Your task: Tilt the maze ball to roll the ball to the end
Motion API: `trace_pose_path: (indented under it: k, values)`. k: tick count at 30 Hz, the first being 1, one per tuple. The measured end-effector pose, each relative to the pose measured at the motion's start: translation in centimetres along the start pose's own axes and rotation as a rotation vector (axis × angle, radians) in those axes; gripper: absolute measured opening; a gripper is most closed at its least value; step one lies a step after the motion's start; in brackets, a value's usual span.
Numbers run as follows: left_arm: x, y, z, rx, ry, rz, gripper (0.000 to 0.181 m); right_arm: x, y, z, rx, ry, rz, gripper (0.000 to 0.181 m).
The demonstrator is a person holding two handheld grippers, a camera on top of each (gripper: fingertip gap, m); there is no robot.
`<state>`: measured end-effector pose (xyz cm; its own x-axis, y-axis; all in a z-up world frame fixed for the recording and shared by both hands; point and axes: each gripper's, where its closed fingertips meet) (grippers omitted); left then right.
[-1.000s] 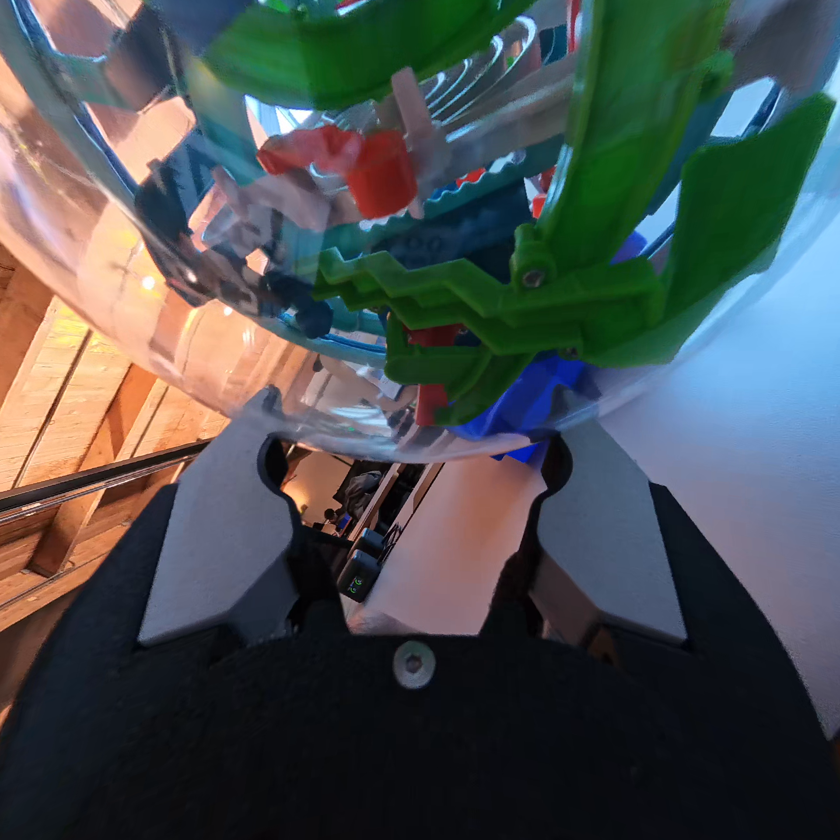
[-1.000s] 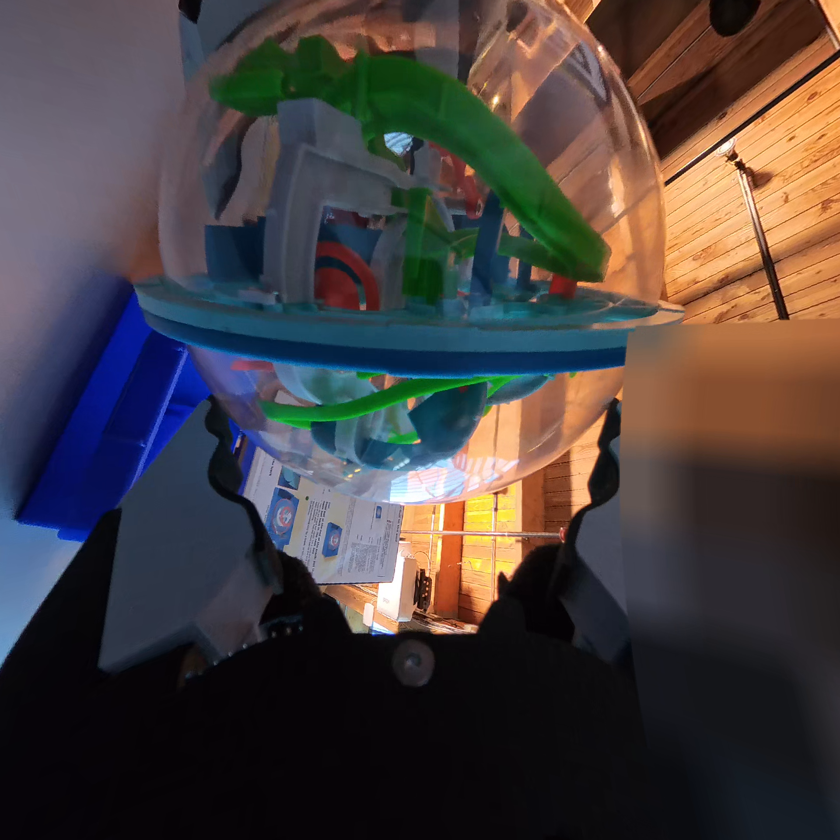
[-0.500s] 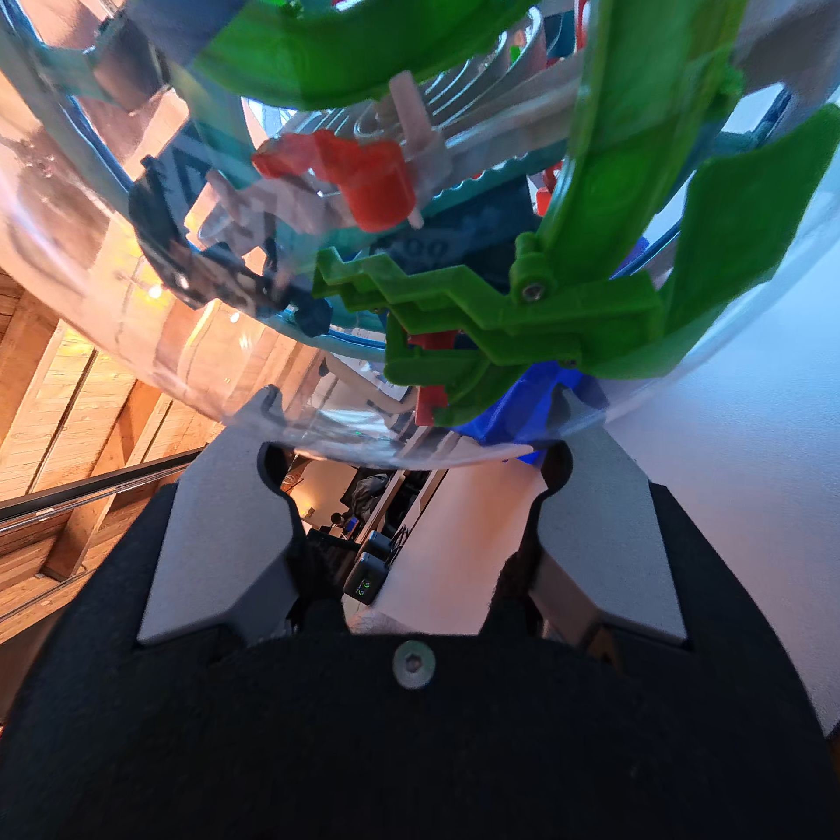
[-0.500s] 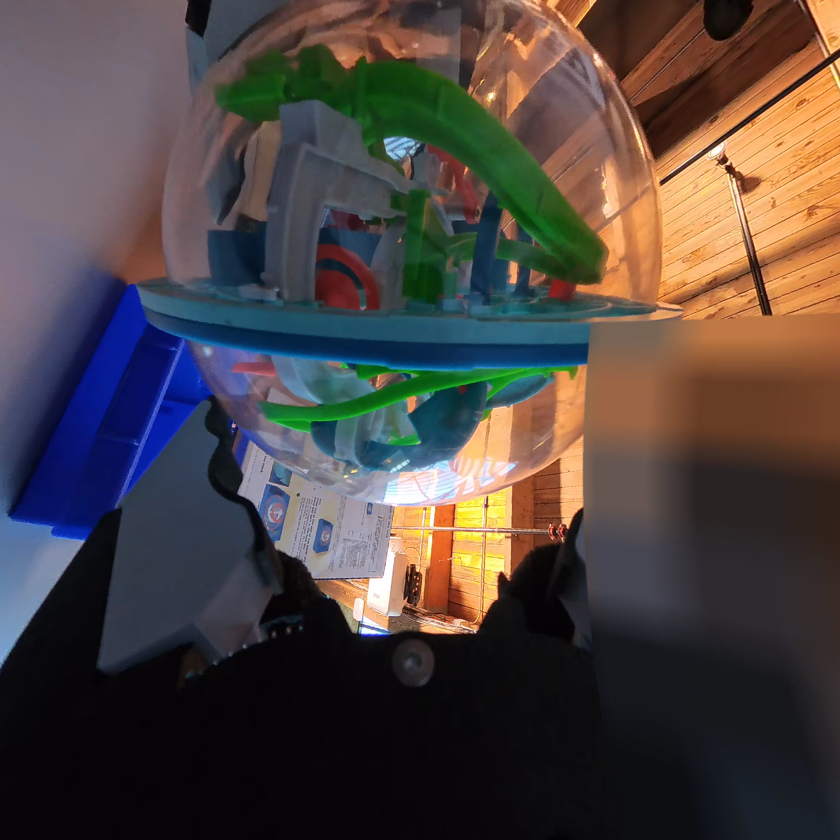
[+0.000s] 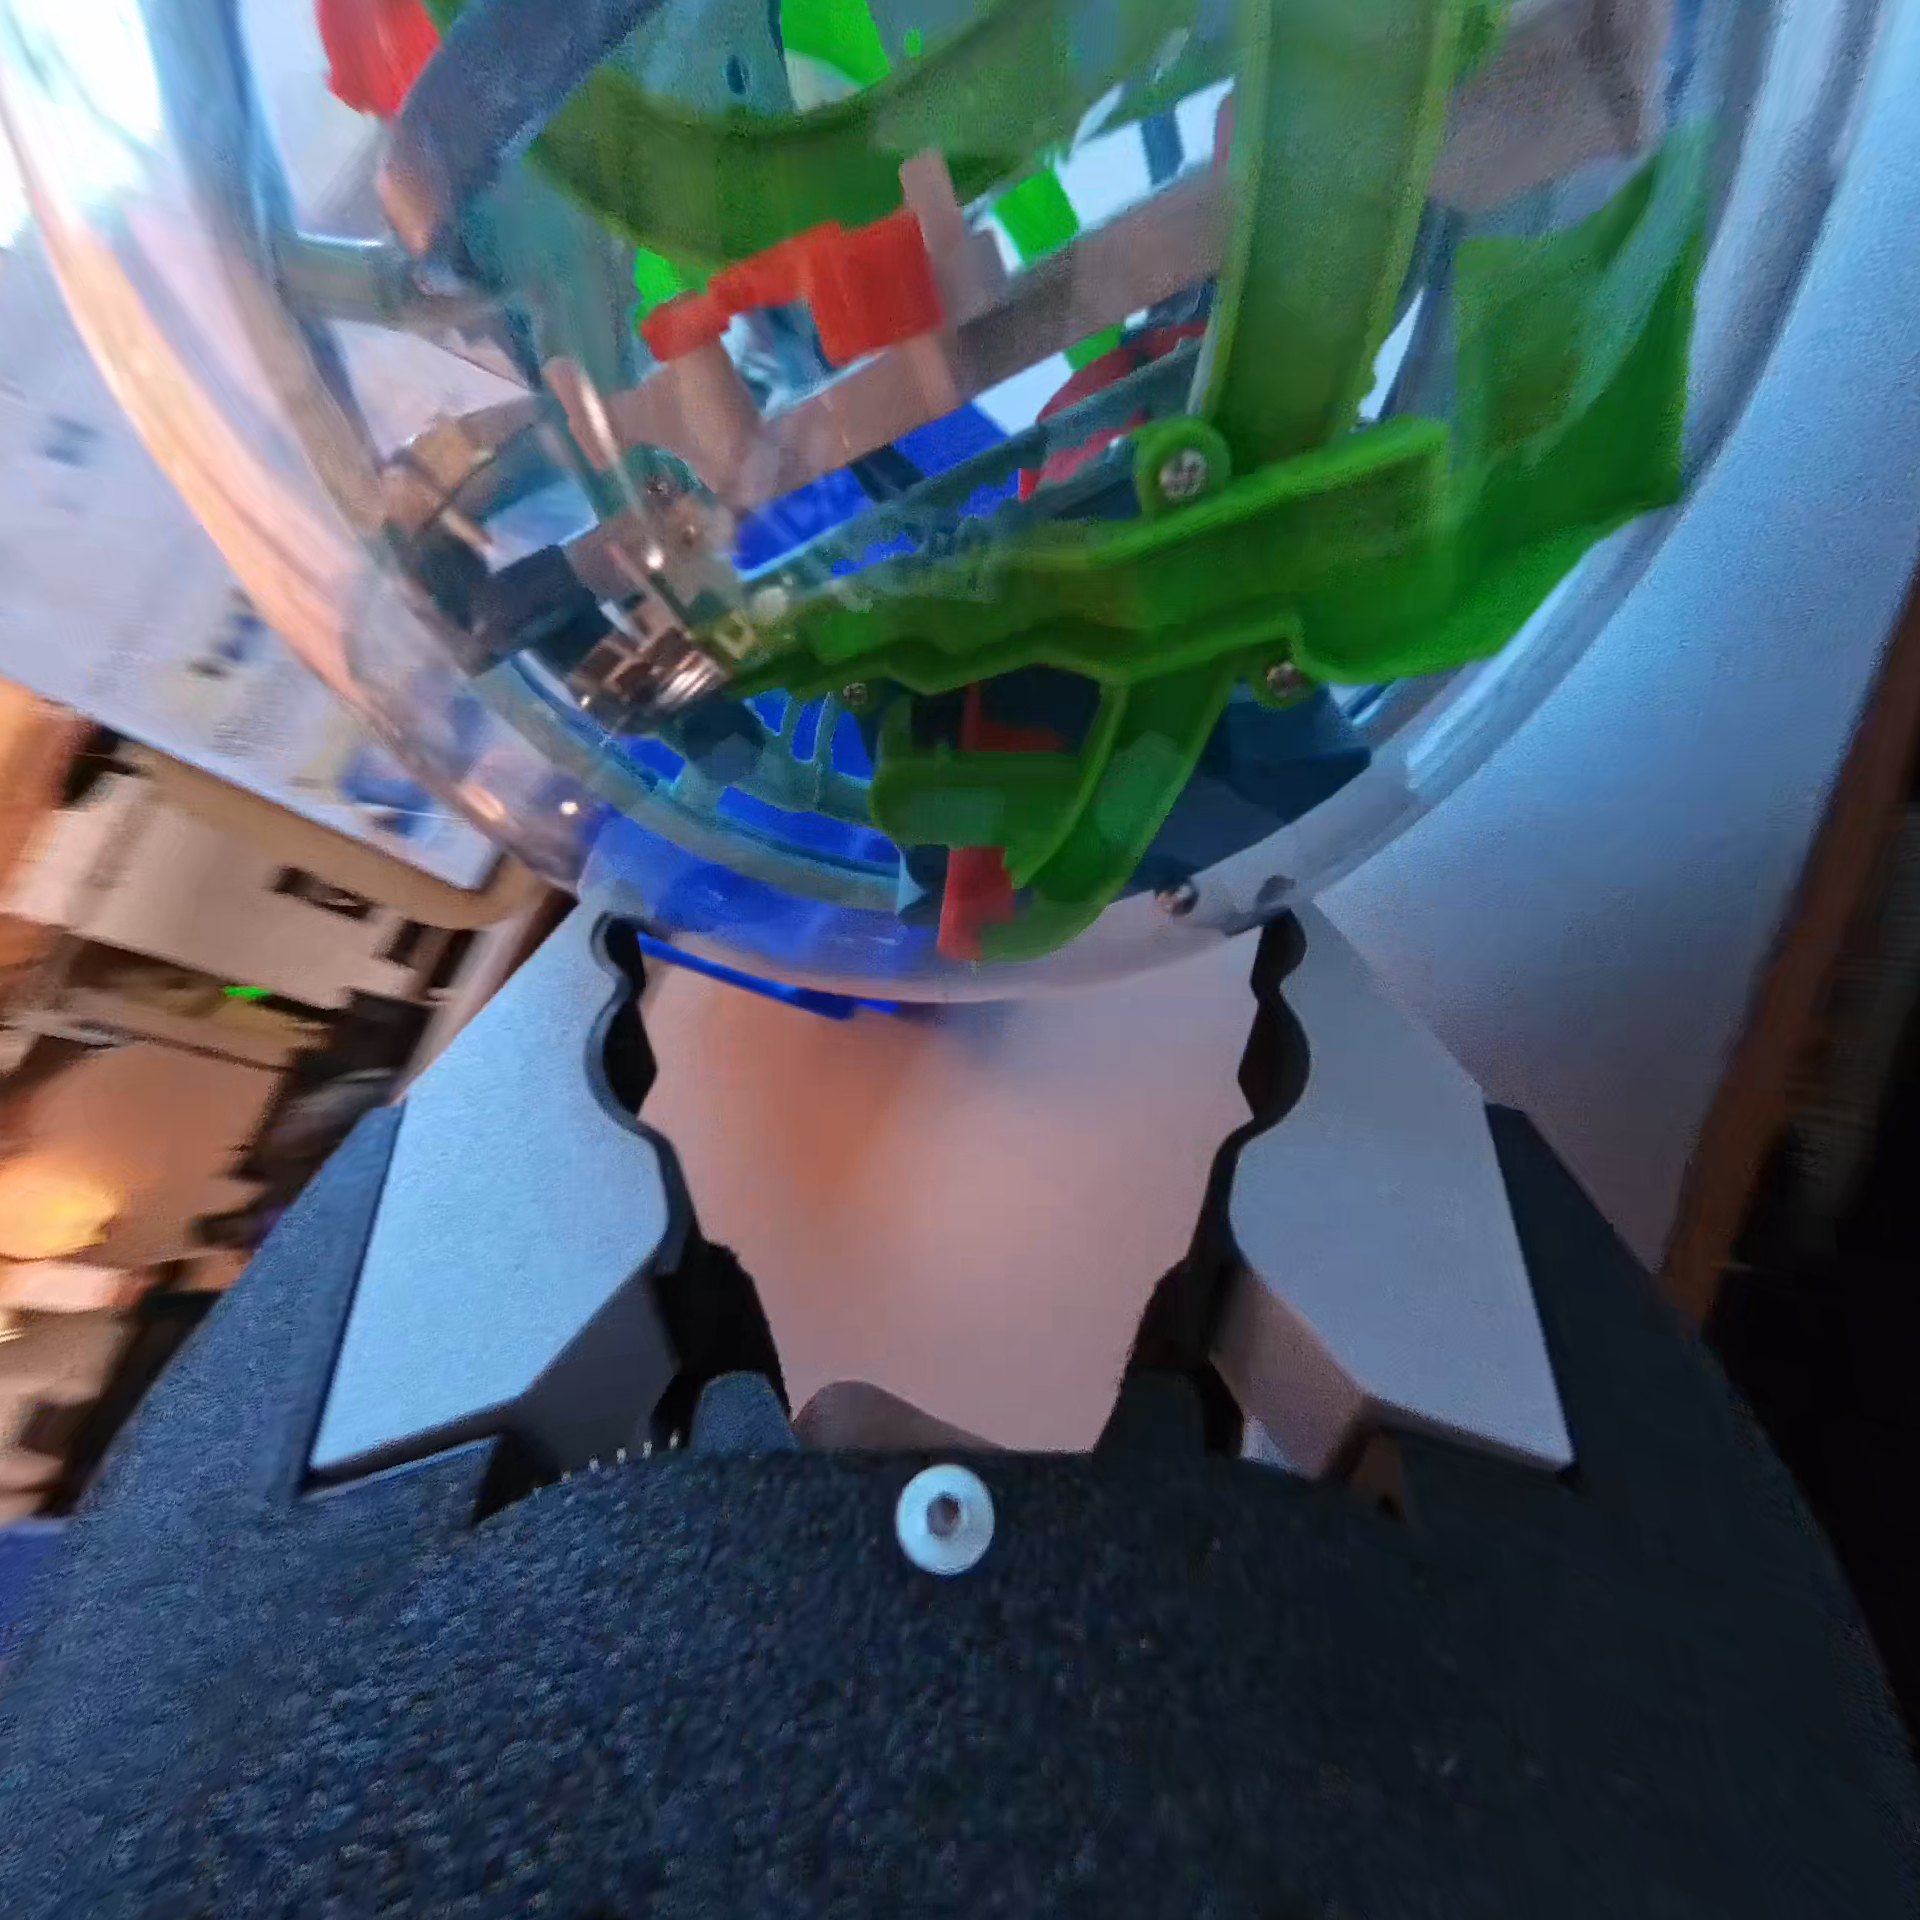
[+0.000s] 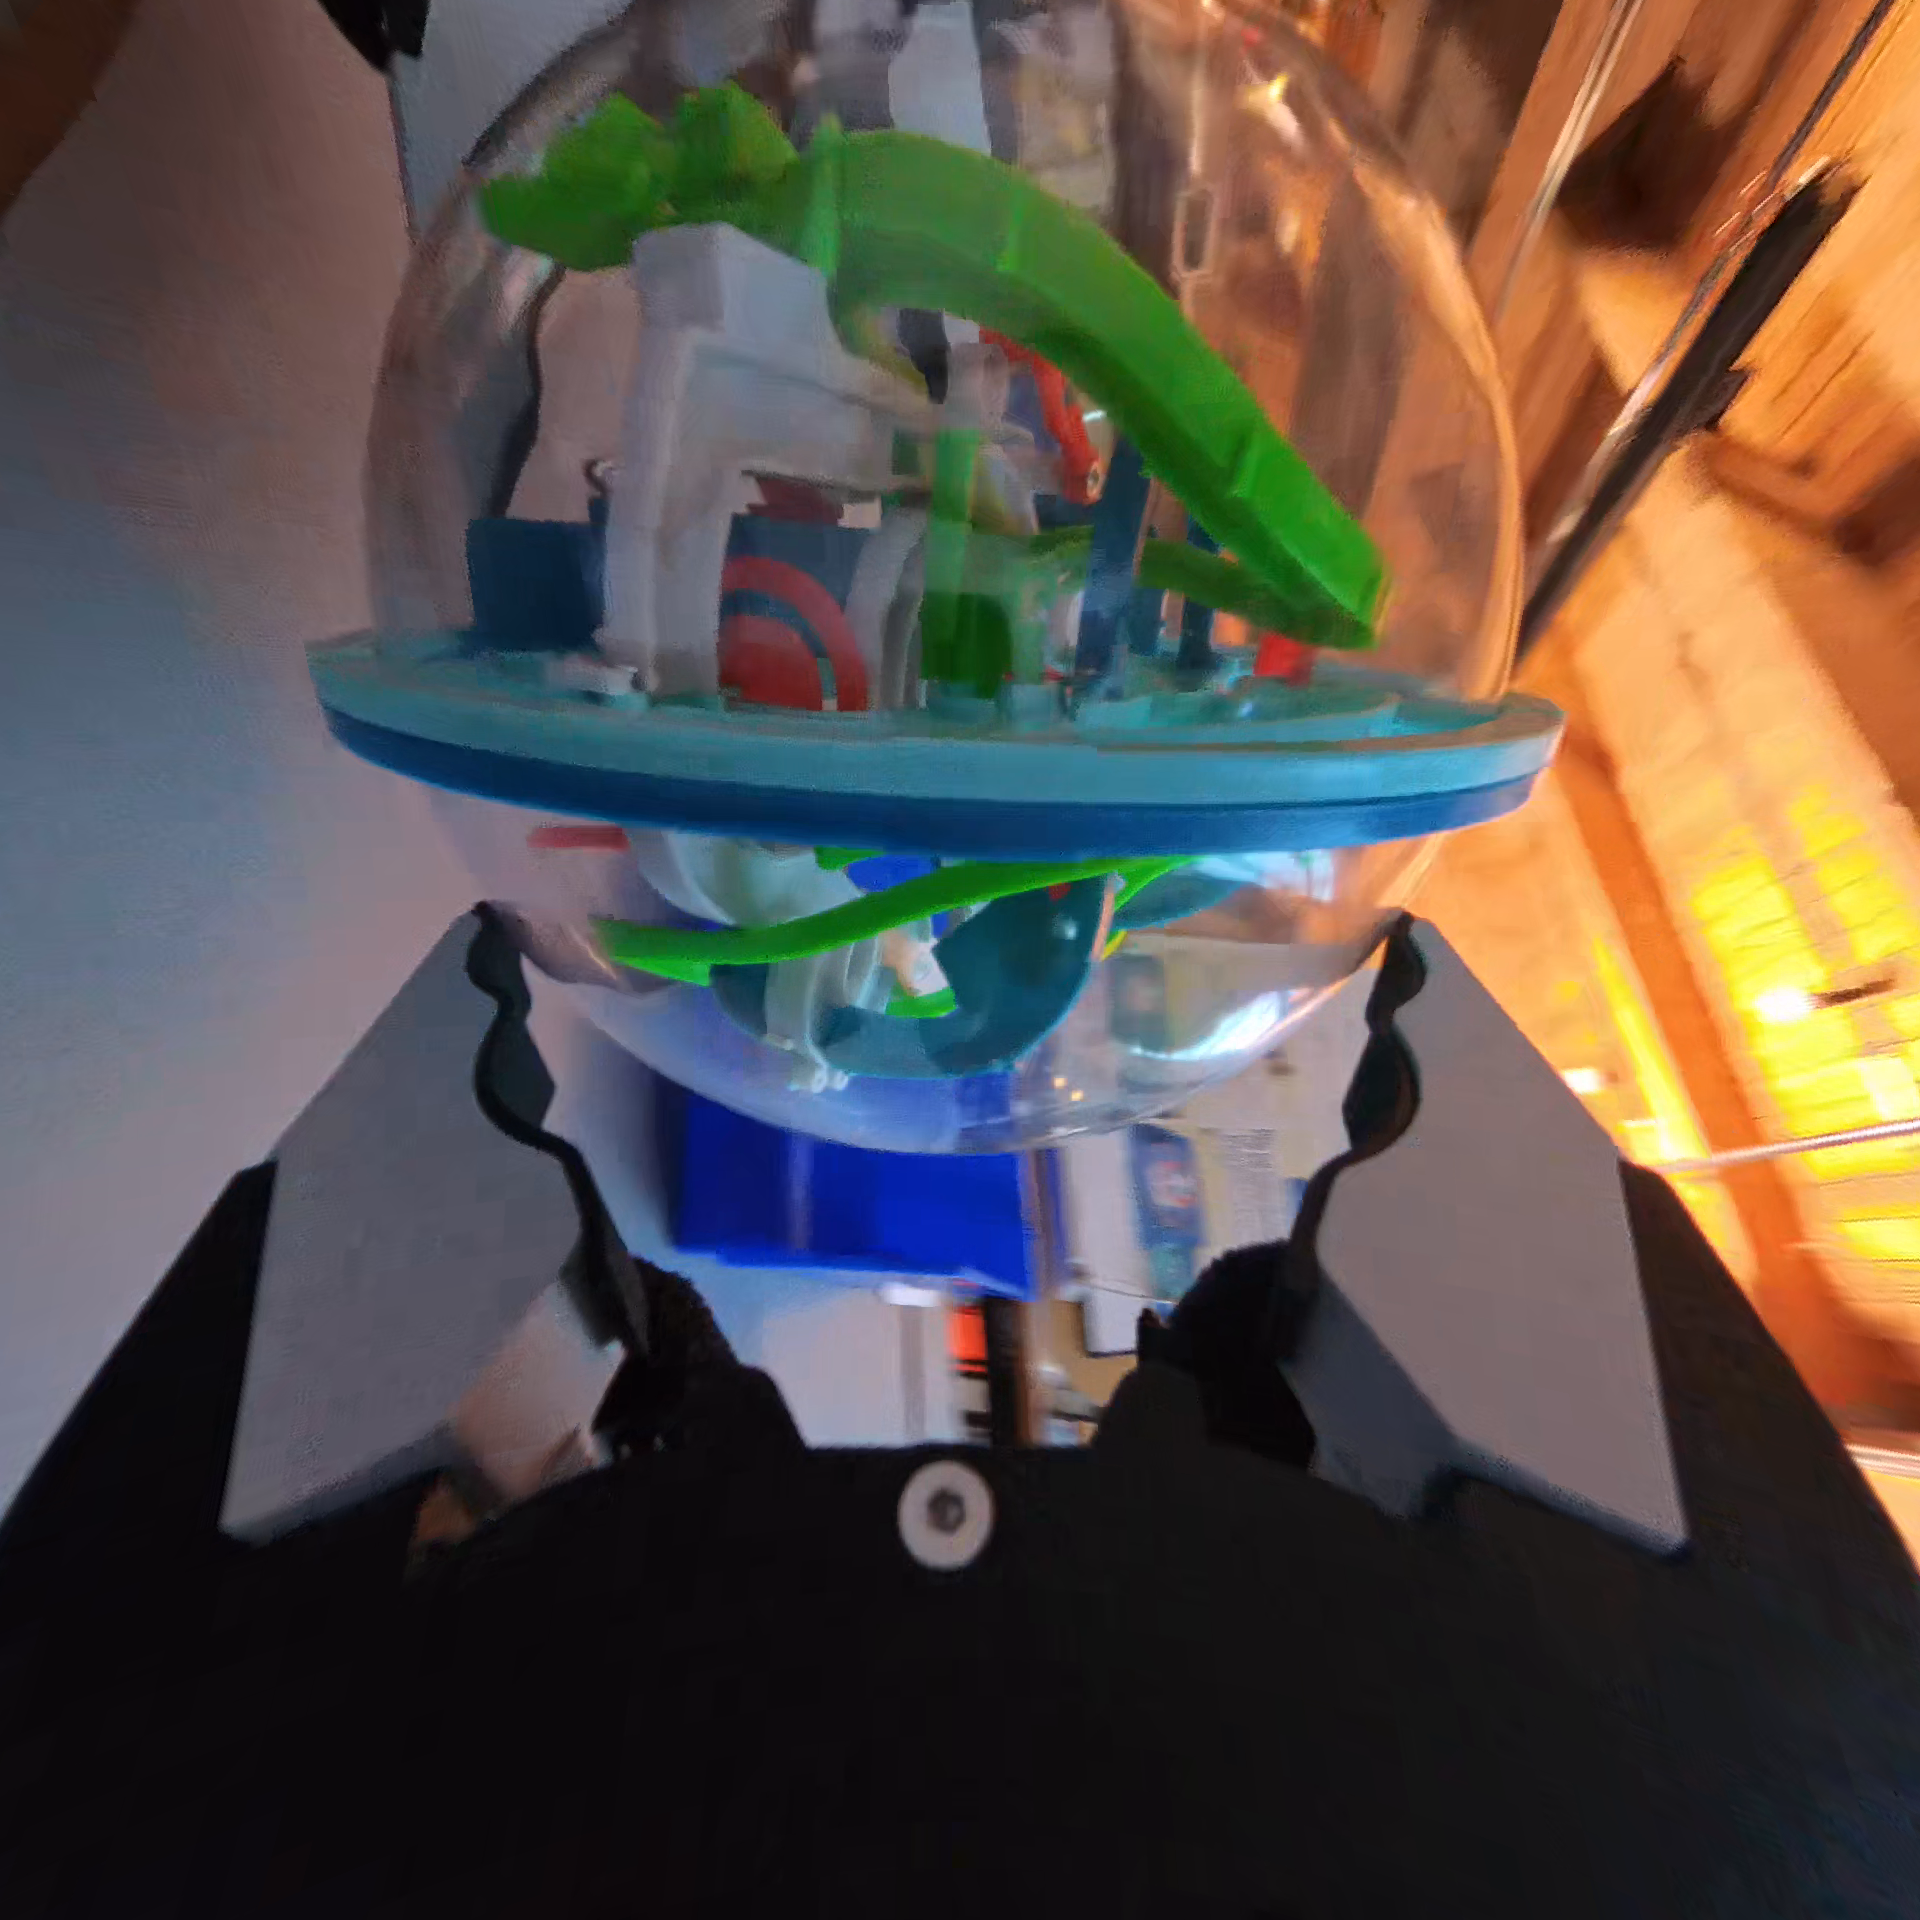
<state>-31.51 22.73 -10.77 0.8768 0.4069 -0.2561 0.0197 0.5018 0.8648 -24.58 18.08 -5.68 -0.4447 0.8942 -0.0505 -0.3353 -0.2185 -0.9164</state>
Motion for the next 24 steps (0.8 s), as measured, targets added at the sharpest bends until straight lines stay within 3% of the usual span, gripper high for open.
trace_pose_path:
  k: [8, 14, 21, 24]
  values:
    - [-1.1, -0.9, 3.0, -0.342, -0.148, -0.345, 0.122, -0.7, 1.0, -0.6, 0.63, -0.095, 0.229, 0.153]
    - [-2.2, 3.3, 6.4, -0.545, -0.276, -0.395, 0.124, -1.1, -1.4, 0.1, 1.065, -0.292, 0.239, 0.154]
    - [-1.5, 6.8, 7.1, -0.725, -0.196, -0.514, 0.124, -0.1, -2.3, -0.9, 1.426, -0.276, 0.288, 0.154]
    - [-1.5, 8.4, 8.0, -0.706, -0.193, -0.48, 0.123, 0.2, -2.0, -1.0, 1.512, -0.276, 0.316, 0.154]
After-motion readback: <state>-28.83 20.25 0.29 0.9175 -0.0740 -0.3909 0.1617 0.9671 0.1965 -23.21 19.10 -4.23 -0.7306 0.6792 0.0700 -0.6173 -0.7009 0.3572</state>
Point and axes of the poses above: each gripper's, where its closed fingertips meet, x out along the fingers, z out of its top, y = z × x across the jaws, and after that the axes turned 14 degrees about x, right-handed
